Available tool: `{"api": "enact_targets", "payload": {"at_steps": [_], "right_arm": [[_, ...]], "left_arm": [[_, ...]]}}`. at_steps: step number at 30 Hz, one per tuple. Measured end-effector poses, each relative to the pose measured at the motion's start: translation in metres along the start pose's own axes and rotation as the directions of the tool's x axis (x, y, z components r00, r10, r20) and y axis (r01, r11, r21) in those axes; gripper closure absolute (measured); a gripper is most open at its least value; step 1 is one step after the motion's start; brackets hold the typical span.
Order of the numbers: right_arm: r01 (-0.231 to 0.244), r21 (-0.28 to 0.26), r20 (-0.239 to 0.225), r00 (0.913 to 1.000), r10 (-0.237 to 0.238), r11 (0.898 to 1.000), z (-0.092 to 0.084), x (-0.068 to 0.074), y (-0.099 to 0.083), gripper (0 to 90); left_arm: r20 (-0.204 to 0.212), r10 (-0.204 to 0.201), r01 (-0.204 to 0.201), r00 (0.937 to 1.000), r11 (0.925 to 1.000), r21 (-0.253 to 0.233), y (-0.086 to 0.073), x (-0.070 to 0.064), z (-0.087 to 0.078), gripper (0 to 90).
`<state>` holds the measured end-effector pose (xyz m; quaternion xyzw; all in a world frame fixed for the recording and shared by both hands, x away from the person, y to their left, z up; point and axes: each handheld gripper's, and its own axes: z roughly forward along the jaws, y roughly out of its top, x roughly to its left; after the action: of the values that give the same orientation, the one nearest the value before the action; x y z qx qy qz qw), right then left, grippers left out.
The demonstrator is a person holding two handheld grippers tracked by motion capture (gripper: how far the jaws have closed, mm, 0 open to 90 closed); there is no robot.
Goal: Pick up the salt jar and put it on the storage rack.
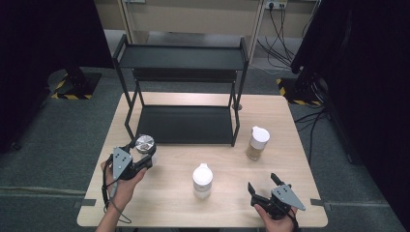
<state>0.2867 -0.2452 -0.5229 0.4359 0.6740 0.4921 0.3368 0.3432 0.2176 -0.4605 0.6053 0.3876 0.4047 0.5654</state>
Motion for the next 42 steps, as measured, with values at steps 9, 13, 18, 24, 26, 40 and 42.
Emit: {"api": "enact_targets", "payload": {"at_steps": [9,13,18,24,26,40,42], "right_arm": [[0.002,0.001,-0.002,1.0000,-0.001,1.000,0.000,0.000,0.000,7.5],[0.001,0.002,-0.003,1.0000,-0.001,1.000,0.000,0.000,0.000,7.5],[0.001,0.002,-0.003,1.0000,-0.001,1.000,0.000,0.000,0.000,7.5],[0.000,0.003,-0.003,1.0000,0.000,1.000,0.000,0.000,0.000,7.5],[0.000,0.003,-0.004,1.0000,0.000,1.000,0.000,0.000,0.000,7.5],[-0.004,0.002,-0.005,1.0000,0.004,1.000,0.000,-0.001,0.000,7.5],[-0.004,0.002,-0.005,1.0000,0.004,1.000,0.000,-0.001,0.000,7.5]], "left_arm": [[-0.016,-0.001,0.001,0.9999,1.0000,0.005,0.004,0.004,0.011,35.3],[-0.022,-0.007,0.007,0.9997,1.0000,0.002,0.005,0.005,0.016,35.2],[-0.026,-0.008,0.008,0.9996,1.0000,0.001,0.006,0.006,0.022,35.3],[-0.033,-0.003,0.003,0.9994,1.0000,0.005,0.009,0.009,0.030,35.2],[-0.036,-0.002,0.003,0.9994,1.0000,0.007,0.010,0.010,0.032,35.2],[-0.060,0.003,-0.002,0.9982,0.9999,0.016,0.012,0.016,0.049,35.3],[-0.063,0.002,-0.001,0.9980,0.9998,0.018,0.012,0.017,0.052,35.2]]}}
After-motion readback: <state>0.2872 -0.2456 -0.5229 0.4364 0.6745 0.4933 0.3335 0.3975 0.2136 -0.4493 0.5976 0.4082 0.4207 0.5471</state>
